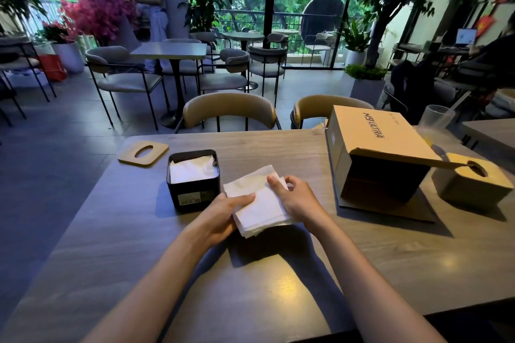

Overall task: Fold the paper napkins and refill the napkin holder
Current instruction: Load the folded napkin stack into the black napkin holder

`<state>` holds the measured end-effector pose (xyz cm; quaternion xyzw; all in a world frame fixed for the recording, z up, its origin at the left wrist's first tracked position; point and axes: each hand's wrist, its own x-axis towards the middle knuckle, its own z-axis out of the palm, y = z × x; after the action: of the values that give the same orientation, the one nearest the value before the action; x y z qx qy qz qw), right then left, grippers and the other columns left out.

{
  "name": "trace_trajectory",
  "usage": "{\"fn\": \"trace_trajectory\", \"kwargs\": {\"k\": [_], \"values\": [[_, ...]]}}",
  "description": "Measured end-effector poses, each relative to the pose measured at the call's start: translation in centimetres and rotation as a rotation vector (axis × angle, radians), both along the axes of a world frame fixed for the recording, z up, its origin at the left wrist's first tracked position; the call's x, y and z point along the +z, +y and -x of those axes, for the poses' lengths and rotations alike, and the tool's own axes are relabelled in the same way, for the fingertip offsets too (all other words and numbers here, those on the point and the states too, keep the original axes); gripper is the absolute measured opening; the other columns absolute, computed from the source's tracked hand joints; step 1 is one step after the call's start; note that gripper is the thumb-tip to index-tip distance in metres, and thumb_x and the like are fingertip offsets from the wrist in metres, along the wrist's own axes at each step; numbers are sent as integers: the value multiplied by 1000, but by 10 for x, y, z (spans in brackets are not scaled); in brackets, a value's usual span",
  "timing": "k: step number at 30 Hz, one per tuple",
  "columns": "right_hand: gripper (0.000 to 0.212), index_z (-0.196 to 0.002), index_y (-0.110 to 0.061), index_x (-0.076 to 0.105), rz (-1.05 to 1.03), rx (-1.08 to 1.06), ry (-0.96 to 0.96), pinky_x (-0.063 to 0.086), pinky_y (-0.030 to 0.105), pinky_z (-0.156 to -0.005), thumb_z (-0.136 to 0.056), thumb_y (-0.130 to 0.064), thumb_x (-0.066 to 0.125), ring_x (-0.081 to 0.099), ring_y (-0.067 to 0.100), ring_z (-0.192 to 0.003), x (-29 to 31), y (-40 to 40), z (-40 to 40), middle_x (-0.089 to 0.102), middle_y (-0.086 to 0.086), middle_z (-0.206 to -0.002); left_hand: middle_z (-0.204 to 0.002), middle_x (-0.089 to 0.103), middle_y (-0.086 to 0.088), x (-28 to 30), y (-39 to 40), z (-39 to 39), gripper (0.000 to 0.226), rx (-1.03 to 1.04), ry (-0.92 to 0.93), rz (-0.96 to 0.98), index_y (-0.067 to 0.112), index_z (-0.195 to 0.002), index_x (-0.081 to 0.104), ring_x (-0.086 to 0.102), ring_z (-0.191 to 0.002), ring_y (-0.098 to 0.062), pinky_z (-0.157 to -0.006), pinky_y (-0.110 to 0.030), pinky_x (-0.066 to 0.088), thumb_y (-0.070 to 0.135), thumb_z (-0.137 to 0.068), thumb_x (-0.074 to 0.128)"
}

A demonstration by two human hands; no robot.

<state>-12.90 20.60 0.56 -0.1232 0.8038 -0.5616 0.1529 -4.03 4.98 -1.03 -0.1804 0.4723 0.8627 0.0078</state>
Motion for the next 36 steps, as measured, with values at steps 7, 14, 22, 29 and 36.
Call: {"fn": "trace_trajectory", "kwargs": {"k": [7, 14, 22, 29, 36], "values": [[27, -103, -23, 63, 245, -143, 94, 60, 38, -72, -94, -49, 65, 71, 25, -89, 0, -11, -1, 72, 4, -99, -115, 73, -17, 13, -4, -8, 47, 47, 18, 28, 11, -136, 49, 73, -101, -31, -71, -38, 63, 9, -92, 65], [14, -103, -34, 59, 268, 34, 134, 57, 22, -72, -95, -44, 65, 69, 6, -88, 33, -64, 7, 70, -10, -102, -114, 74, -3, 43, -63, -19, 41, 335, 115, 537, 19, -132, 54, 75, -92, -14, -65, -24, 59, 19, -93, 68], [21, -112, -20, 58, 43, 69, 276, 46, 25, -74, -95, -27, 69, 61, 19, -102, 43, -152, 6, 66, 3, -113, -125, 66, -8, 54, -144, -12, 48, 500, -38, 1040, 11, -139, 54, 68, -94, -18, -60, -27, 54, 16, -93, 68], [21, -111, -16, 54, -225, 88, 464, 46, 35, -80, -95, -23, 65, 60, 31, -102, 36, -174, 4, 65, 10, -110, -113, 70, -6, 42, -158, -15, 38, 373, -180, 1379, 14, -124, 61, 63, -99, -25, -82, -39, 55, 25, -88, 71], [21, -117, -11, 53, -385, 102, 616, 47, 40, -83, -98, -19, 58, 57, 36, -107, 30, -171, 1, 64, 16, -115, -119, 63, -7, 38, -161, -6, 39, 298, -128, 1495, 15, -126, 60, 59, -108, -25, -86, -39, 52, 33, -92, 67]]}}
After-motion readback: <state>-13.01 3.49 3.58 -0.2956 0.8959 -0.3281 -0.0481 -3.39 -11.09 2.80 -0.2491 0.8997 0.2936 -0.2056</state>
